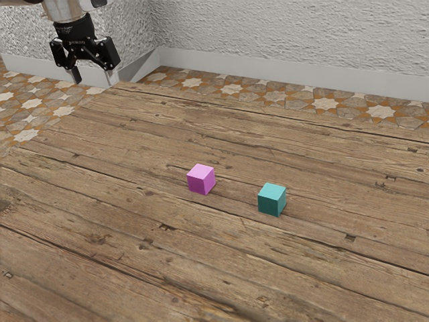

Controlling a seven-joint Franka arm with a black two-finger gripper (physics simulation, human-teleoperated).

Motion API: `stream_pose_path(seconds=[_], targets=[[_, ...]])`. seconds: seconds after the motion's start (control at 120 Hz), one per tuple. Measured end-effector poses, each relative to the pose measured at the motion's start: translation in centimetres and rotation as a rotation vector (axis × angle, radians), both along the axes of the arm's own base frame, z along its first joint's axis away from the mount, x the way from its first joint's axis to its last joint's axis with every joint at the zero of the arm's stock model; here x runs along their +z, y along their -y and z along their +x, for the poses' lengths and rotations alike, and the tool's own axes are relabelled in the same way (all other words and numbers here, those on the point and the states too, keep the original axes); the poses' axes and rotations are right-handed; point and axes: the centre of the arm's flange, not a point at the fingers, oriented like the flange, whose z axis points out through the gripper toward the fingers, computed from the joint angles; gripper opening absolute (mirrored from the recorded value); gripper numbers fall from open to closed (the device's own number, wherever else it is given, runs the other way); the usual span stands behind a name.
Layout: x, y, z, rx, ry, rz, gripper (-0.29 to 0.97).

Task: Pick up the blue block with one arm, and put the blue block on the pink block with one arm

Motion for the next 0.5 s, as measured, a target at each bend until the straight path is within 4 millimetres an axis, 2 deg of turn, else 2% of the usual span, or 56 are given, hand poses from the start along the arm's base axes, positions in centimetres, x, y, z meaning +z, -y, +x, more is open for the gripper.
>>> stream_pose_path(seconds=[0.225, 0.267, 0.292, 0.317, 0.35, 0.375, 0.4, 0.442, 0.467, 0.5], targets=[[0.4, -0.1, -0.1, 0.002, 0.007, -0.005, 0.68], [2.8, 0.0, -0.5, 0.002, 0.047, 0.001, 0.68], [6.6, 0.3, -1.3, 0.000, 0.113, 0.013, 0.68], [9.2, 0.7, -2.2, -0.005, 0.157, 0.020, 0.68], [10.9, 1.7, -2.8, -0.017, 0.177, 0.021, 0.68], [10.5, 3.0, -2.1, -0.038, 0.162, 0.019, 0.68], [8.8, 5.5, -0.5, -0.075, 0.128, 0.016, 0.68], [4.8, 12.5, 2.5, -0.177, 0.062, 0.014, 0.68], [3.0, 16.6, 3.3, -0.234, 0.038, 0.021, 0.68], [0.9, 21.2, 4.0, -0.288, 0.017, 0.043, 0.68]])
